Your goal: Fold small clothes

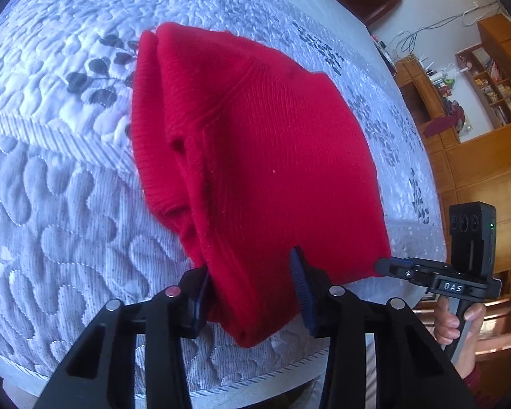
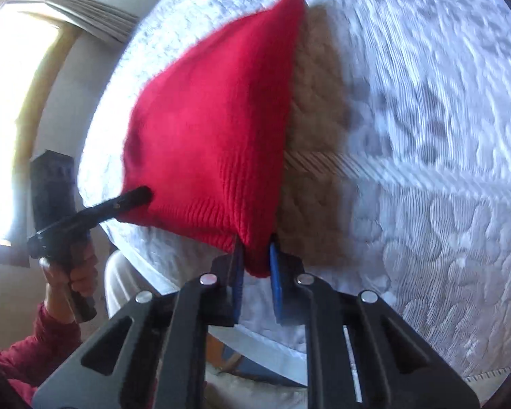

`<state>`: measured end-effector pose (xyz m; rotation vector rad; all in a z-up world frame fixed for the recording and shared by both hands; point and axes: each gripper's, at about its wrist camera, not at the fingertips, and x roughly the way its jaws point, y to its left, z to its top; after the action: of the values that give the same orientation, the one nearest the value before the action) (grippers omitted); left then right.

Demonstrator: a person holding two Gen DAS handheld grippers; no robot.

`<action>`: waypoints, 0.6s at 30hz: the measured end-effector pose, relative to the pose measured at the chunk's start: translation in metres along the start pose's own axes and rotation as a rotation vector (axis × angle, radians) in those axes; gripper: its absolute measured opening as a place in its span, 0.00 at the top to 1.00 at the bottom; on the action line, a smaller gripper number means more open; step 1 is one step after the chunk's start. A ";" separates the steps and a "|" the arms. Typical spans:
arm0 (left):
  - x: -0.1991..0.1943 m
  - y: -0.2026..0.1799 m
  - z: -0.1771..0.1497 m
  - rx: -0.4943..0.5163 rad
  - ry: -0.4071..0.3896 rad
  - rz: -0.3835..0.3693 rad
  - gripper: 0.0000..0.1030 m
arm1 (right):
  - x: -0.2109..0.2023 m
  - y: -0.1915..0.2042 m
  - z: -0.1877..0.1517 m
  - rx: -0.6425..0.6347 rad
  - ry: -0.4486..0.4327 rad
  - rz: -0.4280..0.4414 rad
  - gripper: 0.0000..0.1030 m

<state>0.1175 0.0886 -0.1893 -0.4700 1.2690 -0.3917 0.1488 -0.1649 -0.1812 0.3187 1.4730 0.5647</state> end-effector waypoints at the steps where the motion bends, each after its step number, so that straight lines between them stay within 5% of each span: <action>1: -0.001 -0.003 -0.003 0.022 -0.010 0.013 0.59 | 0.006 -0.001 0.000 0.004 0.005 -0.006 0.88; 5: -0.007 -0.012 -0.009 0.055 -0.020 0.061 0.59 | 0.009 0.004 0.002 -0.015 0.002 0.002 0.81; 9: -0.014 -0.023 -0.011 0.091 -0.031 0.114 0.59 | -0.008 0.008 0.002 -0.033 -0.017 -0.005 0.54; 18: -0.013 -0.044 -0.017 0.146 -0.068 0.280 0.55 | -0.018 0.022 0.010 -0.049 -0.052 -0.133 0.46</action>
<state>0.0970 0.0564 -0.1589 -0.1768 1.2102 -0.2273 0.1547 -0.1550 -0.1534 0.1937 1.4169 0.4816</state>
